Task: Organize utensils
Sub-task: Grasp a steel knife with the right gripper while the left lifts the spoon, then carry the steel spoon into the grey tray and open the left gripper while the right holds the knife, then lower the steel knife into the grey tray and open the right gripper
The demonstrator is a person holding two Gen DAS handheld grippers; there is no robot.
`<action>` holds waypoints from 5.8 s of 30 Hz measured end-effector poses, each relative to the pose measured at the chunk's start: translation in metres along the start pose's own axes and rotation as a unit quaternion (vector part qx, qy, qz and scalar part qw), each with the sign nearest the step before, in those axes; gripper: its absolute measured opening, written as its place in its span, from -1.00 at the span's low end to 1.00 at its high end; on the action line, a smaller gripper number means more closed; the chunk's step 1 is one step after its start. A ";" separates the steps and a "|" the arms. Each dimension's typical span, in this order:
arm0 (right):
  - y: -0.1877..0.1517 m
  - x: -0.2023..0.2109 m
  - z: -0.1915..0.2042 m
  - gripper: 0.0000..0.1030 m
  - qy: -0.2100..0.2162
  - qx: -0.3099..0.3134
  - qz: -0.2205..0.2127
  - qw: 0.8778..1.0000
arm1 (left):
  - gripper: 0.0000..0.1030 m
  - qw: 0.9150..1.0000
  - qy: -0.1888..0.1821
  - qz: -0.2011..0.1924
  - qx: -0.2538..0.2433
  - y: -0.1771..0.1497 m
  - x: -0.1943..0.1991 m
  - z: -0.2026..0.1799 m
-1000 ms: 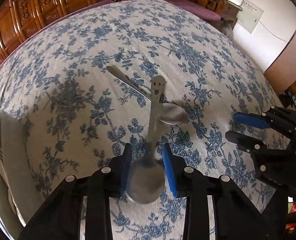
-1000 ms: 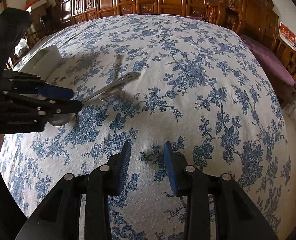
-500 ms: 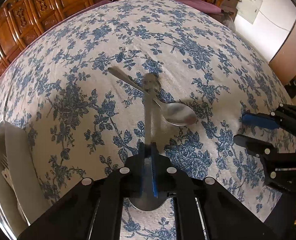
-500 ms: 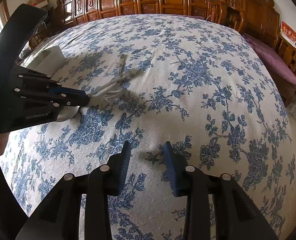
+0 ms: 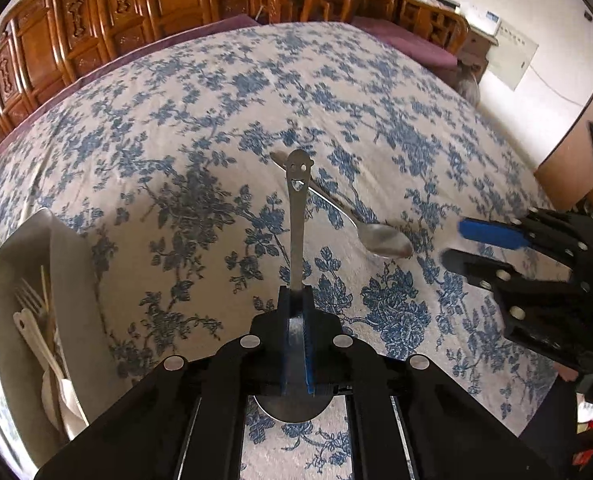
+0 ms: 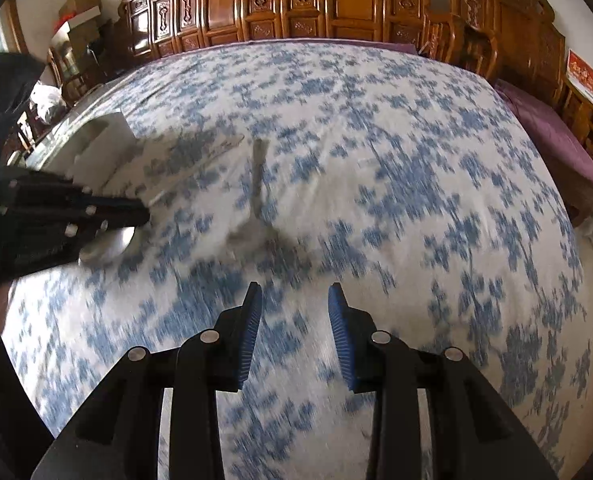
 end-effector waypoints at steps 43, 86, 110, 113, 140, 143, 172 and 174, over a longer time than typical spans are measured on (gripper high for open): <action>0.042 -0.032 0.017 -0.94 -0.038 0.043 0.088 0.994 | -0.90 0.998 0.000 -0.057 0.037 0.000 0.064 0.030; 0.084 0.005 0.146 -0.94 -0.002 0.121 0.041 0.992 | -0.90 0.992 0.045 -0.078 0.089 -0.039 0.117 0.133; 0.093 -0.026 0.184 -0.93 0.030 0.142 0.056 0.988 | -0.89 0.989 0.064 0.004 0.131 -0.066 0.031 0.190; 0.093 -0.027 0.187 -0.93 0.033 0.144 0.055 0.987 | -0.89 0.989 0.062 -0.001 0.137 -0.065 0.035 0.194; 0.101 -0.055 0.272 -0.93 0.080 0.161 0.053 0.982 | -0.65 0.977 0.098 -0.060 0.178 -0.108 0.101 0.261; 0.100 -0.065 0.281 -0.93 0.084 0.161 0.058 0.982 | -0.64 0.976 0.096 -0.055 0.188 -0.114 0.099 0.273; 0.109 -0.077 0.264 -0.95 0.083 0.096 0.005 0.992 | -0.40 0.970 0.112 -0.079 0.198 -0.106 0.123 0.285; 0.105 -0.064 0.261 -0.95 0.080 0.099 -0.011 0.992 | -0.39 0.972 0.112 -0.082 0.191 -0.104 0.125 0.278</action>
Point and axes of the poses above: each gripper's, at about its wrist camera, not at the fingertips, and x roughly against the way its jaws point, z to its left, y to its top, the point moved 5 cm from there along -x, roughly the way its jaws point, and after that the axes turned 9 degrees about y, right-handed, at the moved point
